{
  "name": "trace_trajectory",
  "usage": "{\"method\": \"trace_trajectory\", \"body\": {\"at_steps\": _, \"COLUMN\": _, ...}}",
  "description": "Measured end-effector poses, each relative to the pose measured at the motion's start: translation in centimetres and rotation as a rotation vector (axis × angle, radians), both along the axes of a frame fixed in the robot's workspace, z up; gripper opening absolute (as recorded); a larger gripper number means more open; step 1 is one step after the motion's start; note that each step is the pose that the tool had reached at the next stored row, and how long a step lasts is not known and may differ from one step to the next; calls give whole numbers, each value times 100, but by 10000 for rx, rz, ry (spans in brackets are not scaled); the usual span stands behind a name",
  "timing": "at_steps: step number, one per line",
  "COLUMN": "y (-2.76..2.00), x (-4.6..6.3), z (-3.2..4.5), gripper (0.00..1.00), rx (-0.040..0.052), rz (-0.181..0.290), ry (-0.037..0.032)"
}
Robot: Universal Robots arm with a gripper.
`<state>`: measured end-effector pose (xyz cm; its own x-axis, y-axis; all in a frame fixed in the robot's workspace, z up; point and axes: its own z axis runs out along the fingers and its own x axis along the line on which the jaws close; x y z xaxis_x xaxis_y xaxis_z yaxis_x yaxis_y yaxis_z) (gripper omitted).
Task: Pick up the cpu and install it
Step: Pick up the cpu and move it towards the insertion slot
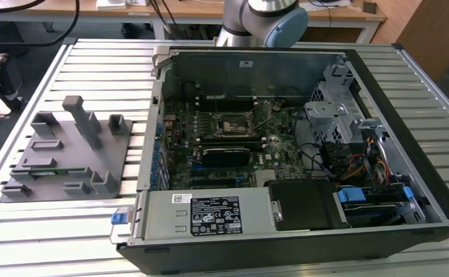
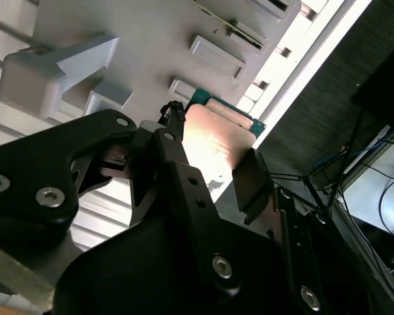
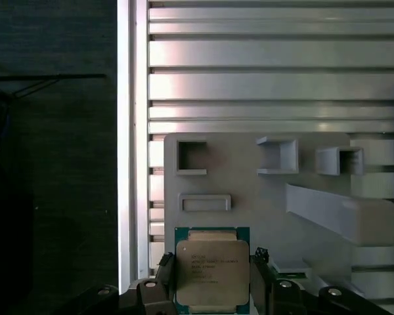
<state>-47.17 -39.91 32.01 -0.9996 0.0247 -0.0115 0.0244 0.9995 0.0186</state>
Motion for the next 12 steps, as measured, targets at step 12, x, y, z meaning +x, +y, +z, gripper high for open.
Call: {"method": "trace_trajectory", "body": {"at_steps": 12, "y": 10, "x": 0, "z": 299, "gripper": 54, "rx": 0, "rz": 0, "ry": -7}}
